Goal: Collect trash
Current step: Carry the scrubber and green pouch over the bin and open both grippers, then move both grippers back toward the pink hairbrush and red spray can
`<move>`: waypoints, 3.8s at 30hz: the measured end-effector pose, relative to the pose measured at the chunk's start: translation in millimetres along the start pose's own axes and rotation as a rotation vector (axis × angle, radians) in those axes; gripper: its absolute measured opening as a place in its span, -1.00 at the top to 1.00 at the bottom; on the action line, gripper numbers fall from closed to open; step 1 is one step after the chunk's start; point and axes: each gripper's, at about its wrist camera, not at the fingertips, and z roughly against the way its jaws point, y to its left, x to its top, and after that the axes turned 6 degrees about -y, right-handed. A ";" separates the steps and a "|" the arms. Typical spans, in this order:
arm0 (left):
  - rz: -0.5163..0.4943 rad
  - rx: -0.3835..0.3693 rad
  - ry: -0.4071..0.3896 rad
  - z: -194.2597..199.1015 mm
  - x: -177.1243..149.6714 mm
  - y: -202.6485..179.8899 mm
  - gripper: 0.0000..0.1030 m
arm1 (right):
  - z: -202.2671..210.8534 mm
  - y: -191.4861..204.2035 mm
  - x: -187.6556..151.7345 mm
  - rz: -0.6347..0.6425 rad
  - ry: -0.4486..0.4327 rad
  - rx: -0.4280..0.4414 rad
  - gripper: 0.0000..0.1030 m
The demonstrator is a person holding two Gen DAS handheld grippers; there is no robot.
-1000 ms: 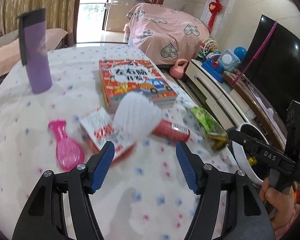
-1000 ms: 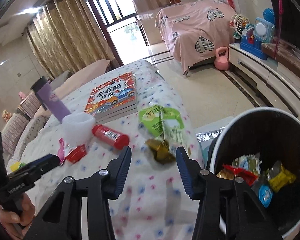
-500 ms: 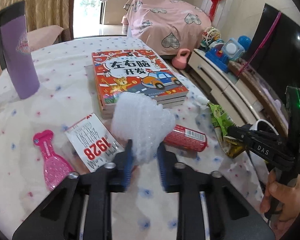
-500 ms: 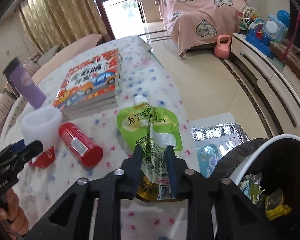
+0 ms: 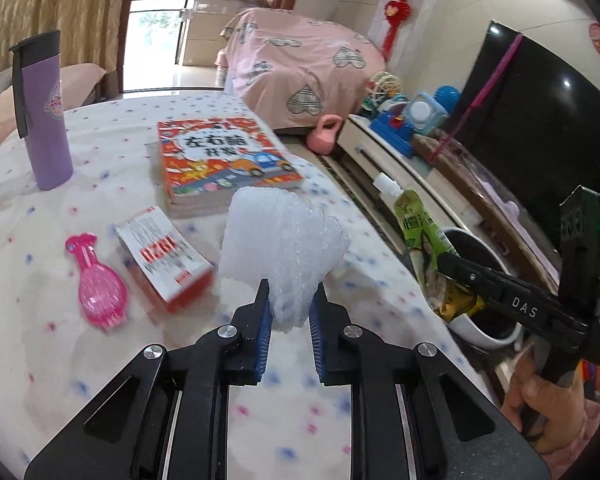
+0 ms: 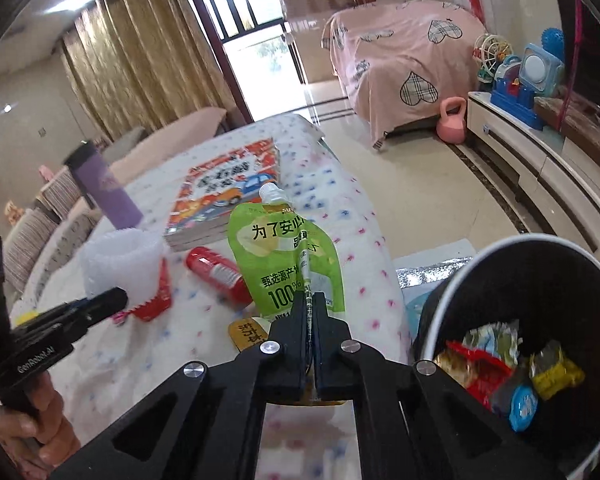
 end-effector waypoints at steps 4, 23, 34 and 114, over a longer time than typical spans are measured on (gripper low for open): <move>-0.007 -0.043 0.008 11.4 -10.6 -17.9 0.69 | 25.4 0.3 -8.2 -0.022 -0.029 0.015 0.96; -0.119 -0.174 0.018 39.1 -28.0 -100.5 0.69 | 116.0 -42.7 -41.4 -0.126 -0.137 -0.035 0.96; -0.186 -0.232 0.024 34.1 -27.7 -145.1 0.69 | 143.6 -82.9 -49.6 -0.190 -0.180 -0.110 0.96; 0.091 0.016 0.107 22.4 -62.0 7.2 -0.21 | 67.0 -14.6 -51.0 -0.114 -0.085 0.076 -0.66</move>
